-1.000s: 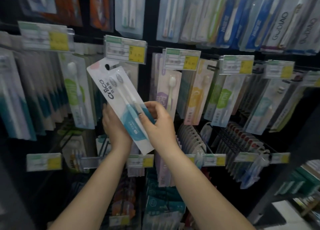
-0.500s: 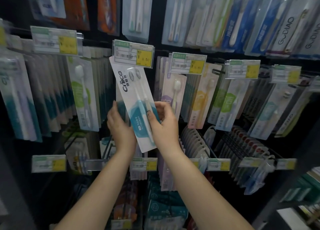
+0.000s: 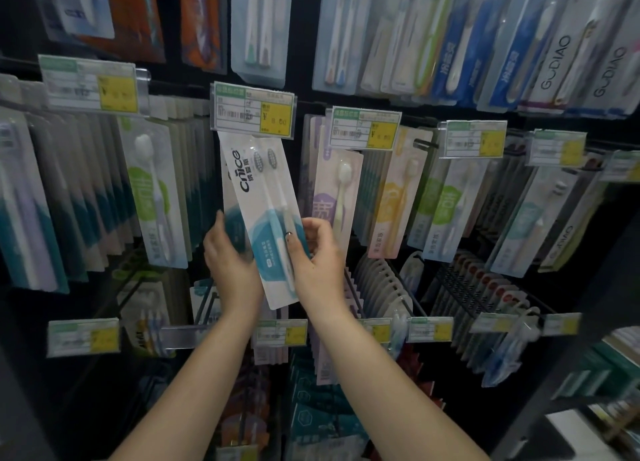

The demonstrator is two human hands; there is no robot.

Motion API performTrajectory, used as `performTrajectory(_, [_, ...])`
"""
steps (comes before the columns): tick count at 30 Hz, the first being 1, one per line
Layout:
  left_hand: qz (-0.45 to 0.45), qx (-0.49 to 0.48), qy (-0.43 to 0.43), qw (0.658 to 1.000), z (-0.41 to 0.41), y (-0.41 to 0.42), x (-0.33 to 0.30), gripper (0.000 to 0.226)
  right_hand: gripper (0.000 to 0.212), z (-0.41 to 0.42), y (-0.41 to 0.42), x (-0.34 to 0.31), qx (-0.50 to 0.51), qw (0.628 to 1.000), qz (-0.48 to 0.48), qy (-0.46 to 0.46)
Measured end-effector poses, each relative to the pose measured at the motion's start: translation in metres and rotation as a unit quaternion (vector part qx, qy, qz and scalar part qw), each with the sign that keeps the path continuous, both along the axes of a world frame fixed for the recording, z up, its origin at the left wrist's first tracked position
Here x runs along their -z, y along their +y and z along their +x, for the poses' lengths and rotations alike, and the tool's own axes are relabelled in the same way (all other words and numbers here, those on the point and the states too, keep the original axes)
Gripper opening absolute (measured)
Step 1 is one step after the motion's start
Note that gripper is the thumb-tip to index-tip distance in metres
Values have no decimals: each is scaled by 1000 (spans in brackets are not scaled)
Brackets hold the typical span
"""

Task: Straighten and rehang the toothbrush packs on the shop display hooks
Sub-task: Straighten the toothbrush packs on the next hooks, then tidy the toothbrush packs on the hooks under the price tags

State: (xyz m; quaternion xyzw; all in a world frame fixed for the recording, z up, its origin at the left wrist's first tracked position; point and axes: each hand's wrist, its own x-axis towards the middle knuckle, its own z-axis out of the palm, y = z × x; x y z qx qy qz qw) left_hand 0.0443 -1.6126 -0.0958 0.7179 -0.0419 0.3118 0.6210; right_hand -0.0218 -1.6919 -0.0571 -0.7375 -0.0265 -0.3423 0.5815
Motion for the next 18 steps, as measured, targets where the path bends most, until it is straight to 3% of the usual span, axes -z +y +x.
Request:
performTrajectory(3, [-33, 23, -8, 999, -5, 5, 3, 74, 15, -1, -1, 1, 5, 1000, -9, 11])
performTrajectory(8, [-74, 1, -36, 997, -23, 9, 2, 48, 23, -4, -4, 6, 9, 1000, -26, 13])
performTrajectory(14, [62, -20, -157, 985, -47, -5, -7, 49, 31, -8, -3, 9, 15, 999, -51, 8])
performTrajectory(18, [115, 13, -193, 974, -58, -22, -10, 50, 32, -19, -11, 3, 45, 993, -103, -23])
